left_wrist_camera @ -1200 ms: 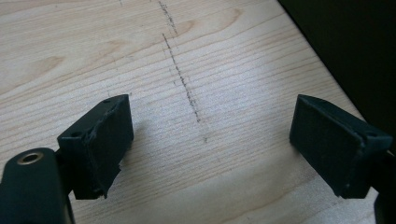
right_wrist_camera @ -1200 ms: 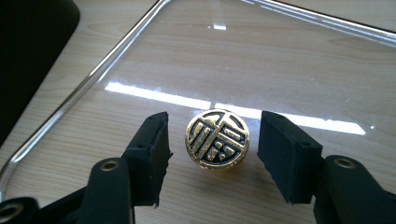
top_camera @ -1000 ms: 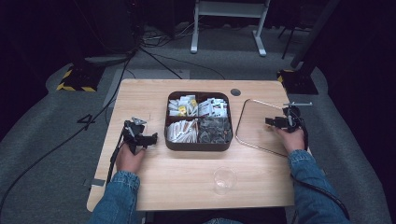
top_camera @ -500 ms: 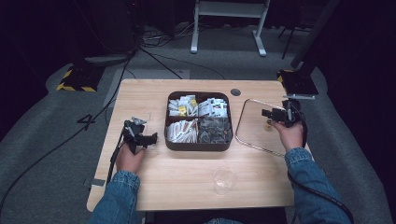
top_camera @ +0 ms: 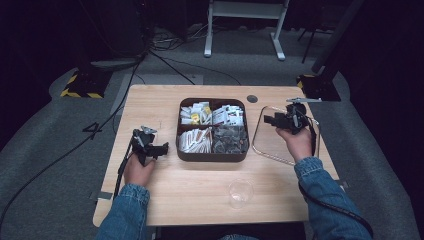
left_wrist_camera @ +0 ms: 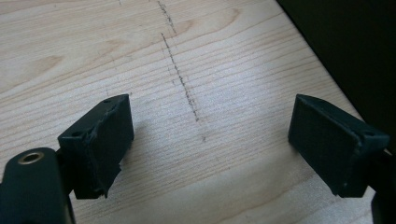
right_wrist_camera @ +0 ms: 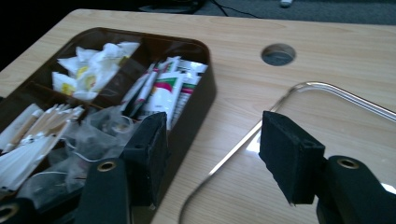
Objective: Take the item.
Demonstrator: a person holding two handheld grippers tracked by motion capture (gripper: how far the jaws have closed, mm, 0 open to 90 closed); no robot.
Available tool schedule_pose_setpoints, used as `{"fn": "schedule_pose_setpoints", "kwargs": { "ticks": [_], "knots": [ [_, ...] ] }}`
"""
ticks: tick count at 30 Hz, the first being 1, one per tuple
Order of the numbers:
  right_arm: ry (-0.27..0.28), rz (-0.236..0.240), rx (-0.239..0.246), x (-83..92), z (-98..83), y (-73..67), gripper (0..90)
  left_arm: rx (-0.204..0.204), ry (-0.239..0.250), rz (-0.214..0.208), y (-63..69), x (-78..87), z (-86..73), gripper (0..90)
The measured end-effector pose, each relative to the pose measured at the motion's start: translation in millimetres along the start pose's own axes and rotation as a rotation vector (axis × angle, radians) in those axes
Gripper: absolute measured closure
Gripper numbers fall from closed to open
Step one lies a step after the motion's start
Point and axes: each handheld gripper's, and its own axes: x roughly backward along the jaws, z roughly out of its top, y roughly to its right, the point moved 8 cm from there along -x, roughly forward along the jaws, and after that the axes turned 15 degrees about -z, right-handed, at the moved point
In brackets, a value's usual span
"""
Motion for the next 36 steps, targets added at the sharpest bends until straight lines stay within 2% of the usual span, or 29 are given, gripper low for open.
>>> {"fn": "schedule_pose_setpoints", "kwargs": {
  "ticks": [2,5,9,10,17,22,28,32,36],
  "knots": [
    [-0.001,0.022,0.016,-0.1,2.4,-9.4,42.5,-0.002,-0.001,-0.001,0.2,0.1,-0.2,14.4],
    [-0.023,0.085,0.03,-1.9,3.9,-24.1,48.8,-0.002,0.0,-0.001,0.1,0.1,-0.2,14.4],
    [-0.039,0.141,0.054,-4.3,3.3,-45.8,49.6,-0.003,-0.001,-0.001,0.1,0.1,-0.2,14.4],
    [-0.039,0.141,0.054,-4.3,3.3,-45.8,49.6,-0.002,0.0,-0.001,0.2,0.1,-0.2,14.4],
    [-0.058,0.179,0.118,-9.2,-1.0,-75.5,49.0,-0.003,0.0,-0.002,0.2,0.0,-0.1,14.4],
    [-0.088,0.186,0.187,-19.6,-7.7,-94.4,47.4,-0.003,0.0,-0.002,0.2,0.0,-0.1,14.4],
    [-0.118,0.197,0.245,-32.4,-16.7,-114.9,46.9,-0.003,0.0,-0.002,0.2,0.0,-0.1,14.4],
    [-0.149,0.209,0.261,-42.1,-24.2,-124.4,46.9,-0.003,0.0,-0.002,0.2,0.0,-0.1,14.4],
    [-0.173,0.193,0.285,-51.8,-30.7,-128.3,46.5,-0.003,-0.001,-0.002,0.2,0.0,-0.1,14.4]
  ]
}}
